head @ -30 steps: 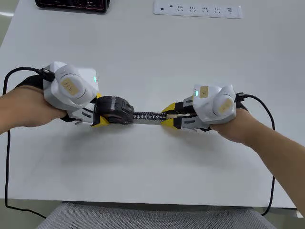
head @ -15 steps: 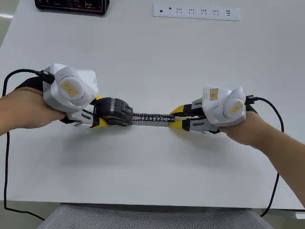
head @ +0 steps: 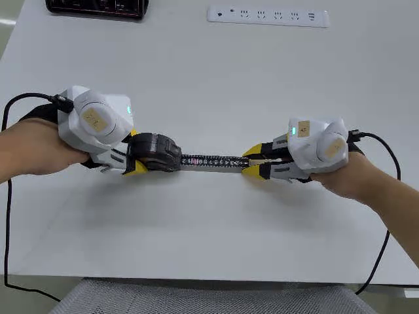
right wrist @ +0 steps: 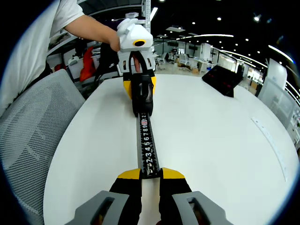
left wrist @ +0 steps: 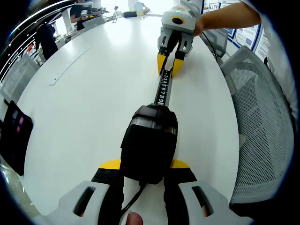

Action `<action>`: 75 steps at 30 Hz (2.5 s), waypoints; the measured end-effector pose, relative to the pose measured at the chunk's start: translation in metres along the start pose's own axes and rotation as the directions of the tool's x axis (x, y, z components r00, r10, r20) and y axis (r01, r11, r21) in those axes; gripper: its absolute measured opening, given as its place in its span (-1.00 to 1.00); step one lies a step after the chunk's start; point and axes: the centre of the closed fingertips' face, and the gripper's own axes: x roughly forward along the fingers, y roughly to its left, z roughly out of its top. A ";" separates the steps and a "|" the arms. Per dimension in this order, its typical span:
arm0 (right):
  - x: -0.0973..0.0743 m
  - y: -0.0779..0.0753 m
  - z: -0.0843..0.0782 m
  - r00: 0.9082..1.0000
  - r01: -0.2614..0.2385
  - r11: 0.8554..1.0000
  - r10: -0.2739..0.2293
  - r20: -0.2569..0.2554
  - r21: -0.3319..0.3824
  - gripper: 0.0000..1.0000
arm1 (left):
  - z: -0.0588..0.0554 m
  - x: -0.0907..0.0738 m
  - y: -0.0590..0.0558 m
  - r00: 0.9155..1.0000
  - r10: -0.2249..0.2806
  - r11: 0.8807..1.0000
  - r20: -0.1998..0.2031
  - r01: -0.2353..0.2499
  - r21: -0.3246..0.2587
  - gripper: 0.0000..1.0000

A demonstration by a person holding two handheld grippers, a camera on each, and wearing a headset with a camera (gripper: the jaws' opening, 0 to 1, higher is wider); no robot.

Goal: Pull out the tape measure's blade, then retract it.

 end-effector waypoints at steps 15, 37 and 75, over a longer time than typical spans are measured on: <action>-0.012 0.001 -0.009 1.000 0.016 1.000 -0.015 -0.018 0.008 -0.81 | 0.000 0.000 0.001 1.000 -0.002 1.000 -0.002 0.002 -0.003 -0.45; -0.035 -0.002 -0.029 0.998 0.033 0.999 -0.032 -0.054 0.010 -0.81 | 0.000 0.000 0.000 1.000 -0.004 1.000 -0.011 0.004 0.001 -0.45; -0.071 -0.009 -0.061 0.991 0.051 0.998 -0.048 -0.126 0.023 -0.82 | 0.001 0.000 0.000 1.000 -0.005 1.000 -0.008 0.005 0.001 -0.45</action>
